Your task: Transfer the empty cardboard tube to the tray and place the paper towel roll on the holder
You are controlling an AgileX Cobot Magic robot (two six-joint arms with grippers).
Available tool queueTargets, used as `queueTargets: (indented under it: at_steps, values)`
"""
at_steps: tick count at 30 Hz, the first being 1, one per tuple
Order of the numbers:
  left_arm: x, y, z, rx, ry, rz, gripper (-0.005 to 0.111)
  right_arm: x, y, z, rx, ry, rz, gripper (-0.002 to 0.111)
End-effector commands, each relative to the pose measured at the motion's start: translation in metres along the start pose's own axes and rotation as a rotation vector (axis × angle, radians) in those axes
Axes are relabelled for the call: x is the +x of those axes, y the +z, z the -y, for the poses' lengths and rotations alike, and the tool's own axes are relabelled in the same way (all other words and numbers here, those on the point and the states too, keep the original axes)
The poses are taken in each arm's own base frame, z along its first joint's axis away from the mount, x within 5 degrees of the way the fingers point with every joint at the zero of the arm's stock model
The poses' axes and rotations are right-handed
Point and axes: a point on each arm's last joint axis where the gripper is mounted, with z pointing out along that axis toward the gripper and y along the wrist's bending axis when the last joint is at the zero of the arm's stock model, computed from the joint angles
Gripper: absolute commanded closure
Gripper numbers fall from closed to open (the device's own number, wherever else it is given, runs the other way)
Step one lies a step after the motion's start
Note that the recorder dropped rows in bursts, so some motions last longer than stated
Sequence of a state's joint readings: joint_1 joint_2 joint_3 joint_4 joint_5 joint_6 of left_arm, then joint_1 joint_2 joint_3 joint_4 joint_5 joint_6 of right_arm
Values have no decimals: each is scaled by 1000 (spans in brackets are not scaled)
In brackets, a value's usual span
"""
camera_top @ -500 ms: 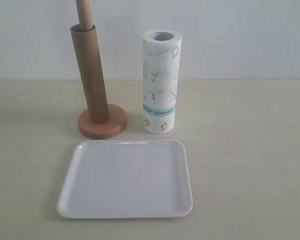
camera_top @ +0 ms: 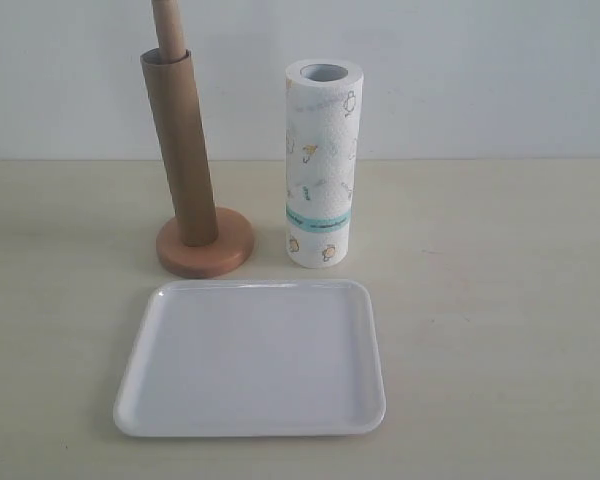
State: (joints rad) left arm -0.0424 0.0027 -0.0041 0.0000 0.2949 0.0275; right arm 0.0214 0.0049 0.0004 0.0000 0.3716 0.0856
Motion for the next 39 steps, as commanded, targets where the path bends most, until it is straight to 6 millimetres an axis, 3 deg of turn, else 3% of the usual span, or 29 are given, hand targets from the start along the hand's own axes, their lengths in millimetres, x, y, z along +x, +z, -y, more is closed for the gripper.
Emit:
queueTargets:
  at_steps: [1, 18, 24, 27, 33, 36, 39]
  values:
    - [1, 0, 0, 1, -17, -1, 102, -1, 0, 0, 7, -10, 11, 105]
    - [-4, 0, 0, -1, -17, 58, 102, -1, 0, 0, 7, -10, 10, 105]
    - [-45, -12, -2, -15, -17, 533, 102, -1, 0, 0, 7, -10, 10, 105]
    - [-56, -20, -2, -19, -17, 685, 102, -1, 0, 0, 7, -10, 10, 105]
    - [-103, -30, -3, -16, -21, 652, 102, -1, 0, 0, 7, -10, 10, 105]
    - [-126, -12, -4, -13, -21, 538, 102, -1, 0, 0, 7, -10, 10, 105]
    - [-138, 23, -4, -11, -22, 393, 102, -1, 0, 0, 7, -10, 10, 105]
